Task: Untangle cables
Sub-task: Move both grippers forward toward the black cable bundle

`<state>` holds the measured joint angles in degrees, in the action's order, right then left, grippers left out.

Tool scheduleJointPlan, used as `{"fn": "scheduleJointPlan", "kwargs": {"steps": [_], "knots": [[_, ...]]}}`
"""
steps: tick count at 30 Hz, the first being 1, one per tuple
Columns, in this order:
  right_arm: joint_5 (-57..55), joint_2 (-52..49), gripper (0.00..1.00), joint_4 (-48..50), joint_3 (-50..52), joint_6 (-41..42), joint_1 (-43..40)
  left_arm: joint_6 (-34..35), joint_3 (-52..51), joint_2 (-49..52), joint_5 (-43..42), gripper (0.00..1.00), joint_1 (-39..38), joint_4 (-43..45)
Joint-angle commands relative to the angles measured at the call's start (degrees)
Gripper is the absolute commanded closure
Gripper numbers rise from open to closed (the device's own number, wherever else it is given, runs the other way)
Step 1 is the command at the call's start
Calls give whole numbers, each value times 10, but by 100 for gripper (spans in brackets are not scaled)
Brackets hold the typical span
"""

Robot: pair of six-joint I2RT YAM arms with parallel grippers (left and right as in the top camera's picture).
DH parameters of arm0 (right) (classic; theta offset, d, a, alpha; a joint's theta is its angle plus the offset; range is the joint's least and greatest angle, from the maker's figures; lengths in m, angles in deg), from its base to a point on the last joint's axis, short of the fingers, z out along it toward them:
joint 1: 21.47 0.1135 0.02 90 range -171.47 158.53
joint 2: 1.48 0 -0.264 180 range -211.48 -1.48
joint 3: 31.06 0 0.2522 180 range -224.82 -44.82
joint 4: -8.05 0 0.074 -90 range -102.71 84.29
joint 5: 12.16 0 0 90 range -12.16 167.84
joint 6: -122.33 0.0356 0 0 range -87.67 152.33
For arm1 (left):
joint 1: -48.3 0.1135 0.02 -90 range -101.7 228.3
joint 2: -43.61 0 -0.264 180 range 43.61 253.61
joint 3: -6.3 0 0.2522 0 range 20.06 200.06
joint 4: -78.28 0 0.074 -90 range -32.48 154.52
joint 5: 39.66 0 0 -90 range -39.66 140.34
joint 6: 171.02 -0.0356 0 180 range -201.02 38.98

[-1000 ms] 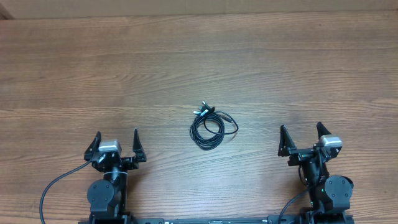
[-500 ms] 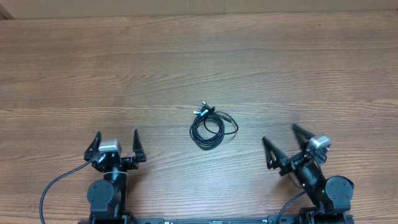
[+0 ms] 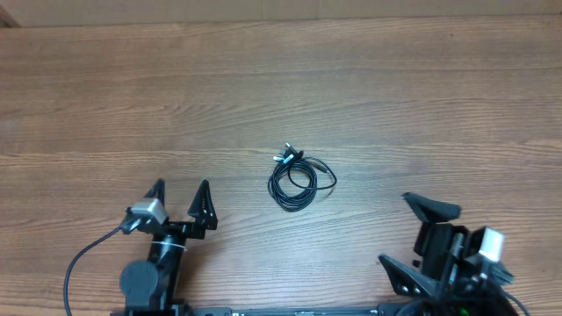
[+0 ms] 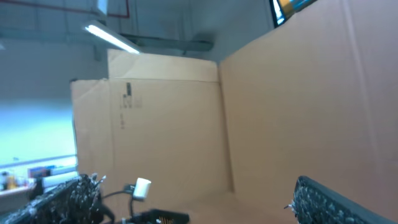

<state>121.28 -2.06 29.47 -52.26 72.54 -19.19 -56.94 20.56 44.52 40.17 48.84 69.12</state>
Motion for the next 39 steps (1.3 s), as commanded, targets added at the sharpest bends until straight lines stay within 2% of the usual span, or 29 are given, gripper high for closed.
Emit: {"fn": "scheduleJointPlan", "kwargs": {"steps": [1,3,6,8,12,18,21,25,28,31,35,39], "knots": [[-19,4,0,-70,-103,-65,2,81,20,-6,-85,0,6,66],[-23,-2,0,-195,-188,-154,2,66,59,-6,-84,0,6,67],[-54,-29,0,-388,-320,-282,2,47,145,11,-84,0,6,0],[-100,-60,0,-514,-405,-339,2,31,217,45,-99,0,6,-61],[-173,-152,0,-728,-542,-373,2,-48,380,165,-163,0,6,-213],[-157,-322,0,-956,-666,-373,3,-135,647,410,-189,0,6,-537],[-96,-396,0,-1005,-685,-373,3,-136,726,509,-231,0,6,-634],[100,-474,0,-1034,-684,-372,3,-133,747,603,-330,1,6,-699],[126,-529,0,-1043,-682,-372,3,-134,747,664,-332,0,5,-745],[80,-585,0,-1080,-682,-373,9,-135,747,721,-311,0,5,-770],[-93,-664,0,-1114,-681,-349,62,-138,747,786,-264,0,5,-794],[-246,-754,0,-1083,-681,-289,151,-138,747,844,-235,1,5,-809]]}}
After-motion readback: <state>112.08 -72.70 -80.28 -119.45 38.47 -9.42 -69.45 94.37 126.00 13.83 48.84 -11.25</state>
